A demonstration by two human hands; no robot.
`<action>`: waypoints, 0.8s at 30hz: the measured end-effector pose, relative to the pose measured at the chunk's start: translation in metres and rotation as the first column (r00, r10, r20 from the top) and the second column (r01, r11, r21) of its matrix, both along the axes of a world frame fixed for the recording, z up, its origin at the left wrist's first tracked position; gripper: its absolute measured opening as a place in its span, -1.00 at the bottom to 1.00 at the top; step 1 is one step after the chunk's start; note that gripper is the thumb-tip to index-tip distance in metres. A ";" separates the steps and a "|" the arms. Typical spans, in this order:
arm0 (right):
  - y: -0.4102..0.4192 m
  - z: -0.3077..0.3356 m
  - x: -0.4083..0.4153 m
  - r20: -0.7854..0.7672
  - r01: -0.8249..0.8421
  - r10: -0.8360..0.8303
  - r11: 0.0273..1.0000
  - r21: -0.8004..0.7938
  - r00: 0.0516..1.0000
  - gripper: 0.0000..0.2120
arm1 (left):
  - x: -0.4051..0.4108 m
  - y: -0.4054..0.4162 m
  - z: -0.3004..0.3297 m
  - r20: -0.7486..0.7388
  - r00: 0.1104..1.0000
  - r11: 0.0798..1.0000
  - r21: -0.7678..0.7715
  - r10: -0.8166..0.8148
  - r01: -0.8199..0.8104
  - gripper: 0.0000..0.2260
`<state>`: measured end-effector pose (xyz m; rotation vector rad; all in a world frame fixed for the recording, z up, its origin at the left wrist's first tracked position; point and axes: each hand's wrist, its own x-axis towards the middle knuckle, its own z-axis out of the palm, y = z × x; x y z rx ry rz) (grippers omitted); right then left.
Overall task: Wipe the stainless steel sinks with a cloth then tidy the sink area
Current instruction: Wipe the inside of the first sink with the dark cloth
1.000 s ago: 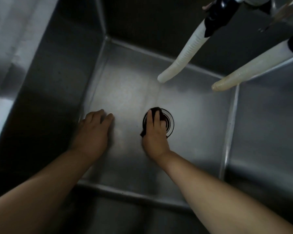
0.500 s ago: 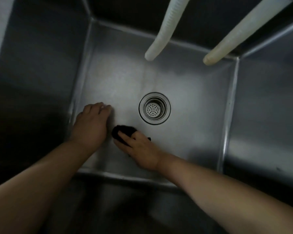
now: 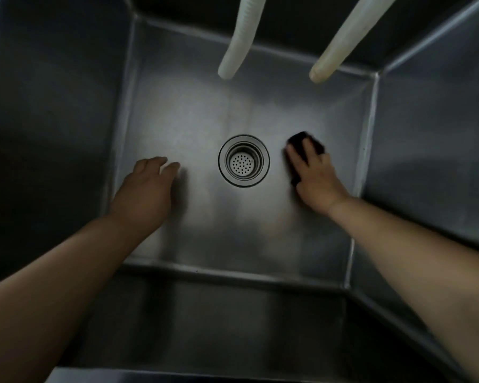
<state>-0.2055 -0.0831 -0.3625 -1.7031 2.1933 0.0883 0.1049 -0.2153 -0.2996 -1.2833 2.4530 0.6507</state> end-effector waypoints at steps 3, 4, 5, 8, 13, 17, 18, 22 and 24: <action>0.017 0.001 -0.017 -0.106 0.189 -0.177 0.975 0.120 0.978 -0.25 | 0.004 0.003 0.006 0.006 0.999 0.999 -0.002 -0.032 0.032 -0.51; 0.027 0.004 -0.017 -0.133 0.221 -0.202 0.964 0.145 0.970 -0.28 | 0.006 0.004 0.009 0.007 0.999 1.000 -0.003 -0.031 0.031 -0.51; 0.038 0.009 -0.013 -0.159 0.256 -0.229 0.951 0.173 0.960 -0.30 | 0.007 0.005 0.013 0.006 1.000 1.000 -0.003 -0.029 0.029 -0.52; 0.073 0.022 0.009 -0.186 0.225 -0.183 0.946 0.232 0.965 -0.35 | 0.015 0.008 0.026 0.009 1.000 1.000 0.011 -0.027 0.027 -0.51; 0.102 0.044 0.072 0.238 -0.056 -0.033 0.932 0.359 0.971 -0.46 | 0.030 0.011 0.046 0.054 0.996 0.998 0.023 -0.067 0.066 -0.53; 0.076 0.047 0.124 0.531 -0.393 0.215 0.886 0.248 0.820 -0.36 | 0.043 0.011 0.056 0.090 0.986 0.990 0.023 -0.142 0.141 -0.51; 0.066 0.045 0.141 0.557 -0.469 0.279 0.852 0.232 0.782 -0.36 | 0.048 0.012 0.058 0.093 0.982 0.986 0.001 -0.163 0.164 -0.51; 0.032 0.033 0.204 0.603 -0.576 0.347 0.784 0.233 0.718 -0.34 | 0.064 0.018 0.068 0.141 0.967 0.975 -0.028 -0.215 0.221 -0.53; 0.017 0.036 0.221 0.693 -0.490 0.170 0.820 0.295 0.701 -0.36 | 0.067 0.022 0.076 0.173 0.956 0.971 -0.010 -0.235 0.241 -0.58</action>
